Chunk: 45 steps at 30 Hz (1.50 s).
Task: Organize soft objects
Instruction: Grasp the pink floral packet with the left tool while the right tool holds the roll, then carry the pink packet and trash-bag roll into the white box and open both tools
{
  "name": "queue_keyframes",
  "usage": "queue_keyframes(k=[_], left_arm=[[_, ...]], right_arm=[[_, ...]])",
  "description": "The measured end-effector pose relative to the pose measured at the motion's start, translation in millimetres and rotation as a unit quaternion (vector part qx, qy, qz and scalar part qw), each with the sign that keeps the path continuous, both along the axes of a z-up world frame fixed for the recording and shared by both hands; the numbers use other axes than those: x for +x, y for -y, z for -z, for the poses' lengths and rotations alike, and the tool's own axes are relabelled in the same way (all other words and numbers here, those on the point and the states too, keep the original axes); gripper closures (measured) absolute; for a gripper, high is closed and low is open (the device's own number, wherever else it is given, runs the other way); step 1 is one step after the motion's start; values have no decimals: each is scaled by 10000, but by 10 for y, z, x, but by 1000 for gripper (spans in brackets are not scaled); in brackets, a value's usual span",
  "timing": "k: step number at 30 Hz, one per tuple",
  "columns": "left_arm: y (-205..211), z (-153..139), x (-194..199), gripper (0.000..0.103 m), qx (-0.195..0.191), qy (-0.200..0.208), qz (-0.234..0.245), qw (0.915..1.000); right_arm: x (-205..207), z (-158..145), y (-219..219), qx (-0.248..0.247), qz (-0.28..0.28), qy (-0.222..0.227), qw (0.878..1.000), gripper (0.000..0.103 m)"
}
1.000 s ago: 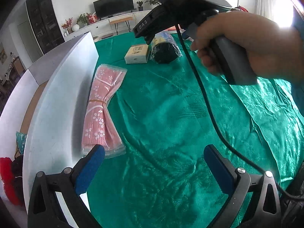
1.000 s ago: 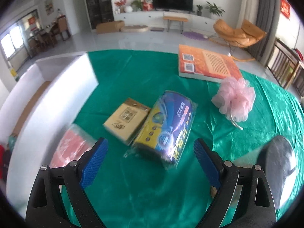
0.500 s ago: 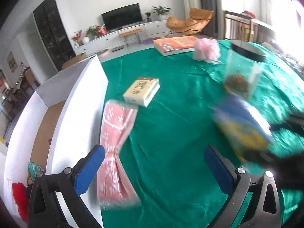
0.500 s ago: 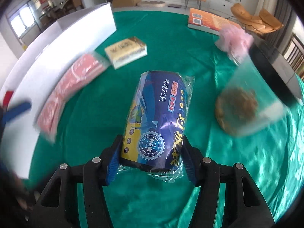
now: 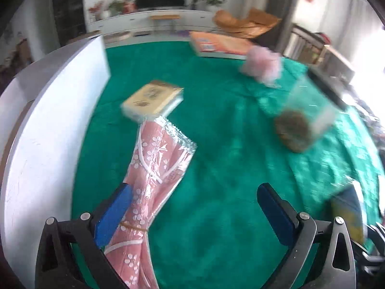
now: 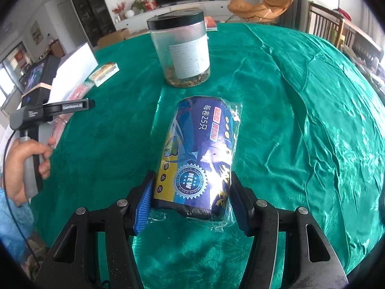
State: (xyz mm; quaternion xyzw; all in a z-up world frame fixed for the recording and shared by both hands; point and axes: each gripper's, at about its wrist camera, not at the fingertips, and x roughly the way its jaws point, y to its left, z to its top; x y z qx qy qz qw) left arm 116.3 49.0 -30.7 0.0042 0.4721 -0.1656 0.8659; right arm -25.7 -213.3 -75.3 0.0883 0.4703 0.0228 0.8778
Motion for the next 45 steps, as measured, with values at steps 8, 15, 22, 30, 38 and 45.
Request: queue_keyframes(k=[8,15,22,30,38,45], left_arm=[[-456,88,254,0,-557,-539,-74,9970],[-16,443,-53,55,930,-346,636,9930],[-413,-390,-290,79,-962,-46,380,9946],[-1890,-1609,-677,79,-1266,1148,-750,9824],[-3143,-1332,-863,1,399,1137,-2887,9498],[-2702,-1074,-742,1,-387,994,-2532,9615]], right_arm=[[-9,16,74,92,124,30,9999,42],[-35,-4,193,485,300,27,9984,42],[-116,-401,130,703,113,335,9969,43],[262,-1390,-841,1335,-1189,1162,9770,43],[781,-1723,-2559,2437,-2975,825,9194,23],[467,-1180,-1879,563,-1967,1396,9688,23]])
